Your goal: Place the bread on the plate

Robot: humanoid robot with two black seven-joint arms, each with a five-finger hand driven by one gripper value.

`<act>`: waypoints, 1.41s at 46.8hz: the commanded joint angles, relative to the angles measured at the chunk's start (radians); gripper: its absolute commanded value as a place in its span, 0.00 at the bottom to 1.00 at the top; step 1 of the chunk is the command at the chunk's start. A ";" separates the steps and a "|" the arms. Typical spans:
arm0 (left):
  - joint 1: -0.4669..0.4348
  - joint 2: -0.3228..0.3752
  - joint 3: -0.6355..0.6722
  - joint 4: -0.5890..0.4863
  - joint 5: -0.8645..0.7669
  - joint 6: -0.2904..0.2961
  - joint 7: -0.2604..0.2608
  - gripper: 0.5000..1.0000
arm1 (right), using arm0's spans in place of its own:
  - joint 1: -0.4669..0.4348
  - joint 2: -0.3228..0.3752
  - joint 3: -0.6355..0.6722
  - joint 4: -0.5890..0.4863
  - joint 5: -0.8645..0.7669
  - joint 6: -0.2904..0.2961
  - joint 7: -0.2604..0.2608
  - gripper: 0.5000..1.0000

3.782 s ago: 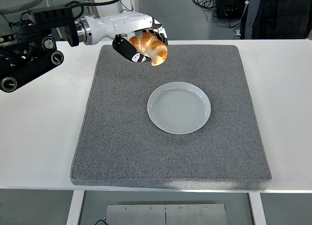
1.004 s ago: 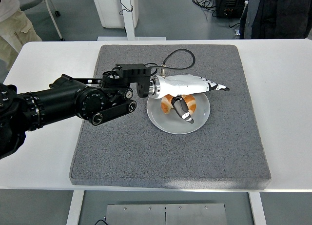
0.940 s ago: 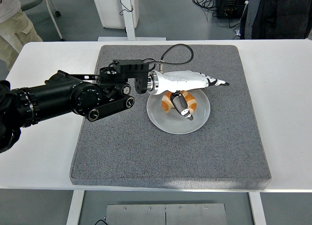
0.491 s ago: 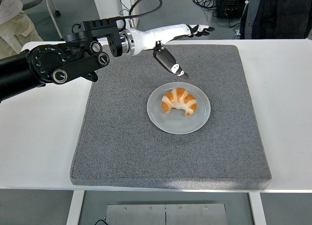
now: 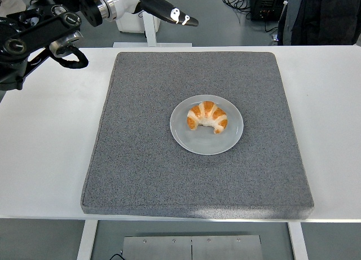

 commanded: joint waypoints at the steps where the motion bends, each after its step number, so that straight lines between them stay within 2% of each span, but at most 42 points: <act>1: 0.013 0.002 -0.009 0.004 -0.099 0.001 0.039 0.98 | 0.000 0.000 0.000 0.000 0.000 0.000 0.000 1.00; 9: 0.090 -0.007 -0.114 0.076 -0.249 0.006 0.123 0.98 | 0.000 0.000 0.000 0.001 0.000 0.000 0.000 1.00; 18: 0.185 -0.041 -0.298 0.198 -0.266 -0.016 0.123 0.98 | 0.000 0.000 0.000 0.001 0.000 0.000 0.000 1.00; 24: 0.225 -0.070 -0.395 0.294 -0.268 -0.118 0.129 0.98 | 0.000 0.000 0.000 0.000 0.000 0.000 0.000 1.00; 28: 0.226 -0.111 -0.435 0.380 -0.268 -0.163 0.132 0.98 | 0.000 0.000 0.000 0.001 0.000 0.000 0.000 1.00; 35: 0.228 -0.174 -0.464 0.494 -0.281 -0.198 0.149 0.98 | 0.000 0.000 0.000 0.000 0.000 0.000 0.000 1.00; 41: 0.246 -0.231 -0.469 0.566 -0.311 -0.220 0.140 0.99 | 0.000 0.000 0.000 0.001 0.000 0.000 0.000 1.00; 54: 0.302 -0.314 -0.484 0.626 -0.353 -0.223 0.136 0.99 | 0.001 0.000 -0.001 0.001 0.000 0.000 0.000 1.00; 66: 0.332 -0.351 -0.492 0.646 -0.364 -0.221 0.134 0.99 | 0.001 0.000 0.002 0.006 0.000 0.000 0.000 1.00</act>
